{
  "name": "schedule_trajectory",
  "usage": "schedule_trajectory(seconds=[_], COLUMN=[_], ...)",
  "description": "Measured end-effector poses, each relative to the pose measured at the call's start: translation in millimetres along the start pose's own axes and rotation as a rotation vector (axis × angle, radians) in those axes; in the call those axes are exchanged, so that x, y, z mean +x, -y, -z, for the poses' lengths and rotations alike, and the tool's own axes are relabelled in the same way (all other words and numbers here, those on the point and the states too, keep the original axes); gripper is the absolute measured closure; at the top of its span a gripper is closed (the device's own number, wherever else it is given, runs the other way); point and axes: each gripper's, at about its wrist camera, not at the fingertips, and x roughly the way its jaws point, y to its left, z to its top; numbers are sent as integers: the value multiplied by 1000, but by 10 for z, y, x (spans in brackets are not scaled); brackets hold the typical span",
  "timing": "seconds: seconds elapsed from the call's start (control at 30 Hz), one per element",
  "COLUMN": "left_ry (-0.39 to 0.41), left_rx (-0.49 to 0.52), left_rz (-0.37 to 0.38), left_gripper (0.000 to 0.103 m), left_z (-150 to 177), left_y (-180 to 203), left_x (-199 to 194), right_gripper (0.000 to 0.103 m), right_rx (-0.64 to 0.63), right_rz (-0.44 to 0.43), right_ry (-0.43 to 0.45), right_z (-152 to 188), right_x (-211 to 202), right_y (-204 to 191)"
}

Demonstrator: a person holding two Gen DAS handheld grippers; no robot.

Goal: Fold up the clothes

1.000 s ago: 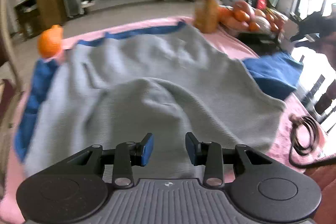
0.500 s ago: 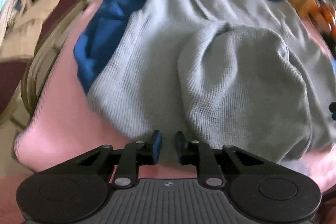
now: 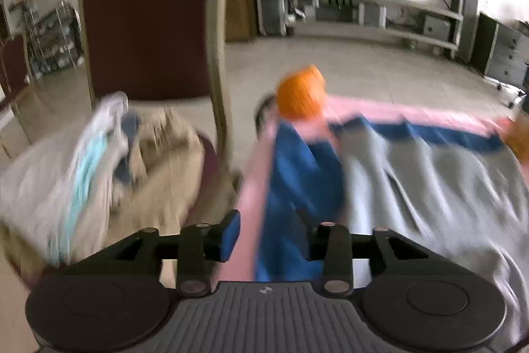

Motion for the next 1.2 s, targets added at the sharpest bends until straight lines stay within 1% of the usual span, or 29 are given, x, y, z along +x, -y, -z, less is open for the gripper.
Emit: schedule_trajectory(seconds=[0.03, 0.07, 0.1, 0.17, 0.2, 0.23, 0.3, 0.37, 0.4, 0.47, 0.5, 0.53, 0.57, 0.67, 0.8, 0.87, 0.9, 0.93, 1.0, 1.07, 1.2], left_ry=[3, 6, -3, -48, -62, -71, -86, -94, -105, -125, -135, -147, -163, -202, -216, -207, -199, -179, -116, -46, 134], left_rx=[-18, -37, -72, -173, -187, -177, -150, -135, -144, -169, -197, -238, -285, -365, -404, -416, -422, -413, -368, -311, -191], left_rz=[-4, -7, -2, 28, 38, 46, 57, 72, 94, 147, 185, 231, 282, 366, 470, 463, 453, 435, 386, 331, 199], left_gripper=[58, 57, 57, 57, 57, 57, 55, 54, 53, 53, 53, 53, 53, 57, 62, 76, 90, 95, 97, 98, 98], left_z=[-83, -166, -236, -315, -336, -360, -419, -503, -546, -624, -643, -648, -638, -597, -557, -516, -492, -489, -520, -594, -801], left_y=[-48, -96, -150, -234, -237, -220, -178, -154, -175, -220, -253, -294, -329, -362, -331, -307, -298, -289, -271, -247, -262], left_x=[161, 322, 498, 867, 1015, 1149, 1402, 1609, 1712, 1909, 1985, 2064, 2148, 2349, 2470, 2479, 2480, 2447, 2318, 2103, 1290], right_gripper=[57, 55, 55, 55, 55, 55, 55, 55, 54, 53, 51, 48, 47, 46, 45, 45, 45, 45, 45, 45, 45], right_rx=[-7, -13, -16, -5, 10, 25, 62, 66, 57, 39, 40, 46, 55, 74, 77, 66, 58, 51, 39, 36, 28], right_rz=[-27, -53, -77, -104, -115, -123, -130, -139, -145, -154, -160, -168, -173, -182, -186, -181, -177, -174, -168, -170, -170], right_ry=[31, 56, 70, 72, 68, 57, -14, -79, -100, -115, -119, -123, -123, -114, -122, -132, -138, -144, -154, -162, -159], right_z=[-45, -81, -96, -56, -19, 24, 101, 145, 164, 189, 201, 216, 240, 275, 327, 366, 386, 406, 435, 432, 435], right_x=[56, 125, 220, 431, 538, 643, 834, 966, 994, 980, 964, 945, 931, 924, 973, 992, 1001, 1010, 1022, 1022, 977], right_y=[-45, -73, -77, -29, 21, 73, 165, 194, 186, 163, 162, 164, 163, 180, 197, 189, 183, 176, 166, 167, 146])
